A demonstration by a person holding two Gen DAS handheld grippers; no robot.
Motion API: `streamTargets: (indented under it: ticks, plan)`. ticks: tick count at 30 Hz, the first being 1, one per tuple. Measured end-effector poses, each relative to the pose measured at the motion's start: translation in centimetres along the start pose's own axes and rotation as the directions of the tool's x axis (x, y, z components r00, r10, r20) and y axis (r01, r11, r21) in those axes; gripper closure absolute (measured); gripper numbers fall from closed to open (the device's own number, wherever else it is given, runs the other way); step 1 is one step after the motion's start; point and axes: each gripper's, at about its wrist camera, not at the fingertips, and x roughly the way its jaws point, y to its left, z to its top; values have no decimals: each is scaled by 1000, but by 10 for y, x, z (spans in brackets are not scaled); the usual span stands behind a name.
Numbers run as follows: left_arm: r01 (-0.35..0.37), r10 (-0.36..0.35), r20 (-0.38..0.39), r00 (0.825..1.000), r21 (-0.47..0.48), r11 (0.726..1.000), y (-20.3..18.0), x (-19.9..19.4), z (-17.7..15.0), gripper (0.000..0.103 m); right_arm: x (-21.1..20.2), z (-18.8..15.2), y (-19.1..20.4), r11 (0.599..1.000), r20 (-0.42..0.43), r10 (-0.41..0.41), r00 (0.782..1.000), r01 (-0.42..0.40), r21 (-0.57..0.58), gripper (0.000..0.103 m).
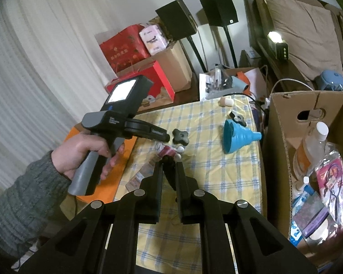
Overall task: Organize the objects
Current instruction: 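Reach the left gripper to the white earphones and grasp them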
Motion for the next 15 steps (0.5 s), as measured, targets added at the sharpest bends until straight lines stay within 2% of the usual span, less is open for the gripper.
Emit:
streamTargets:
  ticks: [6,11,15]
  plan:
    - [87,-85,82,993,-13,996,2,-38,-6,86,-10,6,5,1000,29,-7,1000,7,-8,94]
    - [156,-151,173,973,-14,988,3,-77,-10,87,-19,10,13,1000,49,-7,999,8,-18,94]
    - [188,-185,198,963,-1,982,3,-100,-15,87,-25,14,19,1000,61,-1,998,2,-19,94]
